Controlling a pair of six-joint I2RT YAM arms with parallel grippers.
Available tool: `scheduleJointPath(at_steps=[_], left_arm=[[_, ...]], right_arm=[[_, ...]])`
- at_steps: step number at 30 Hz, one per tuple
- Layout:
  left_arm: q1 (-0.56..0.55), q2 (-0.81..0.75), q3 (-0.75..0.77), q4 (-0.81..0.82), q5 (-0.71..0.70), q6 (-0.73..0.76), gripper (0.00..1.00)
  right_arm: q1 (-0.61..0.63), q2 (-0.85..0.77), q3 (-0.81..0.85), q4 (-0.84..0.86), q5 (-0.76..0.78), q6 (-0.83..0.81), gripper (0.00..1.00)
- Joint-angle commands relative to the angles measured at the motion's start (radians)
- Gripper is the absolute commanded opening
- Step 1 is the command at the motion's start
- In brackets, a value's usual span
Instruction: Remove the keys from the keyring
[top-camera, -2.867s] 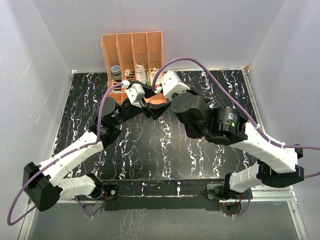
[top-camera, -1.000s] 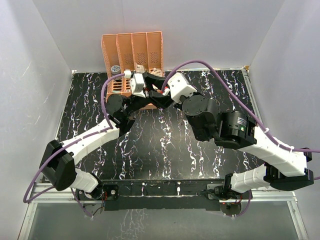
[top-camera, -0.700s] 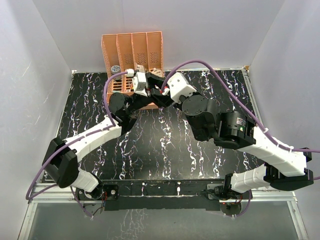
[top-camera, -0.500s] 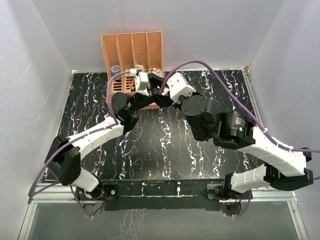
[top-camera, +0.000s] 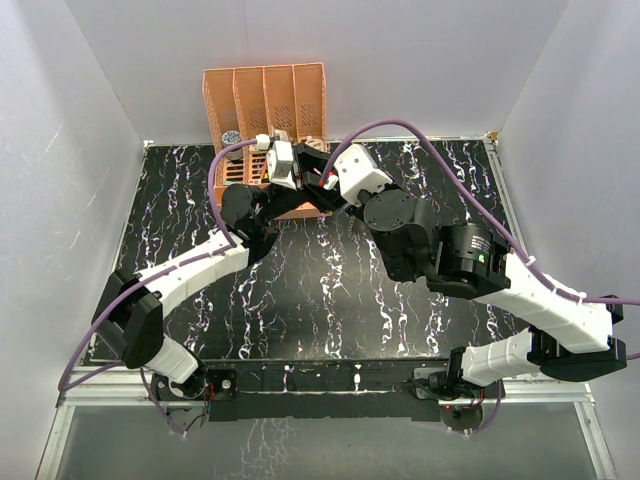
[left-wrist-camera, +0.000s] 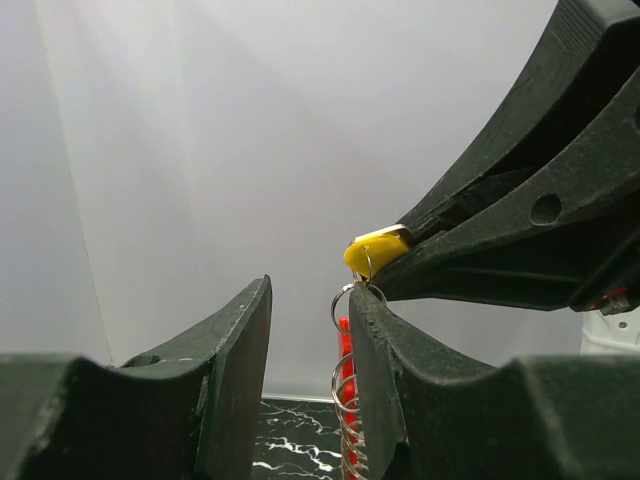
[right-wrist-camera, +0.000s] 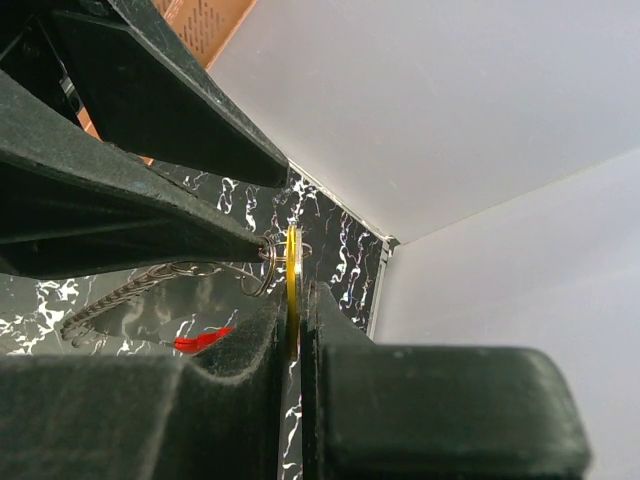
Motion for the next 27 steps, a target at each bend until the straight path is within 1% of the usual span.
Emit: scheduleJointPath(at_steps=[1, 11, 15, 27], left_arm=[[-0.001, 0.006, 0.046, 0.064, 0.012, -0.017, 0.35], [-0.001, 0.016, 0.046, 0.071, 0.026, -0.026, 0.33], [-0.001, 0.024, 0.063, 0.058, 0.032, -0.03, 0.25], [-0.001, 0.017, 0.059, 0.058, 0.09, -0.04, 0.25]], right_arm=[[0.005, -0.029, -0.001, 0.07, 0.005, -0.013, 0.0], [0.006, -0.028, 0.0, 0.079, 0.001, -0.016, 0.0], [0.005, -0.028, 0.0, 0.083, 0.001, -0.019, 0.0], [0.005, -0.024, -0.003, 0.091, -0.003, -0.02, 0.0]])
